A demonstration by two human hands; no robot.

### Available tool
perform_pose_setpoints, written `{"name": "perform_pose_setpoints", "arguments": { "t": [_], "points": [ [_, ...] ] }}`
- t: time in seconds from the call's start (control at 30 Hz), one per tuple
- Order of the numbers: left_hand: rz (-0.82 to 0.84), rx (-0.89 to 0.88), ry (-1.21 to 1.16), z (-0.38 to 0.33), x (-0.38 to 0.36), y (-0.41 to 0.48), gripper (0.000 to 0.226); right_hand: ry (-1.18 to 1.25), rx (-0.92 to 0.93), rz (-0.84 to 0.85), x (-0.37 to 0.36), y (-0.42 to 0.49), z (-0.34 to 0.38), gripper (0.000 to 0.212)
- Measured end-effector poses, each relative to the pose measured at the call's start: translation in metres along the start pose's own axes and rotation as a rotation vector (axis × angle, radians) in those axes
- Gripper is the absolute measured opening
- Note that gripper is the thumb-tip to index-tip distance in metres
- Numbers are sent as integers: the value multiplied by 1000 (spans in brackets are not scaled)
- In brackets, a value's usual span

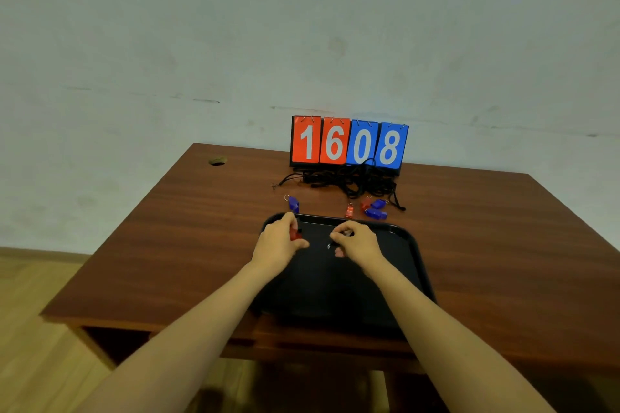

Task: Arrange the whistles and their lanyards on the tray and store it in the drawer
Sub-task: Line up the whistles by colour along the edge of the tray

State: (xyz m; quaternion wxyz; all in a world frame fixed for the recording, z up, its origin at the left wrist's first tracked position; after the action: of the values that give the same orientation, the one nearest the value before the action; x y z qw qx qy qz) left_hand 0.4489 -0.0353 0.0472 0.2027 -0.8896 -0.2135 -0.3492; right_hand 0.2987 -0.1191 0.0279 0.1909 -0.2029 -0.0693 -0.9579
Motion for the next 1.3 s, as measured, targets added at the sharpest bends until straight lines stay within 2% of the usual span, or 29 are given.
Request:
{"name": "perform_pose_setpoints", "arguments": {
  "t": [0.07, 0.17, 0.3, 0.5, 0.63, 0.8, 0.93, 1.17, 1.3],
  "points": [
    [-19, 0, 4, 6, 2, -1, 24, 47, -63, -19, 0, 0, -4, 19],
    [-71, 11, -51, 9, 4, -3, 35, 76, -111, -54, -1, 0, -7, 29],
    [-30, 55, -90, 17, -1, -5, 41, 104, -106, 6, -1, -4, -7, 43],
    [-17, 46, -107, 26, -10, -5, 40, 40, -35, 17, -7, -4, -10, 35],
    [-63, 19, -109, 28, -8, 0, 38, -1, -29, 37, -17, 1, -12, 29],
    [-127, -11, -96, 35, -4, 9, 33, -66, 57, -24, -30, 12, -8, 24],
    [-149, -23, -148, 40, -3, 13, 32, -169, 126, 16, -44, 24, -10, 19],
    [-82, -82, -73, 42, -6, 17, 42, -213, 101, 40, -53, 39, -25, 22],
    [-115, -59, -50, 46, -4, 23, 41, -287, 135, 65, -55, 45, -29, 39]
  ]
}}
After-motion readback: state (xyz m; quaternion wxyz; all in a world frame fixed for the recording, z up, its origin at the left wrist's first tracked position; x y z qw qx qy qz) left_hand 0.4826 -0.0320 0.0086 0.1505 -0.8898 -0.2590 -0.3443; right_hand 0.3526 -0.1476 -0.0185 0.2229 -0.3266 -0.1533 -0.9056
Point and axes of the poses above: each hand's wrist, its own y-axis towards the middle knuckle, its own x-axis out of the back of the hand, z = x × y, the point moved 2 cm from there along y, towards the middle knuckle, and after that the axes turned 15 degrees about x, right-handed, at the moved point
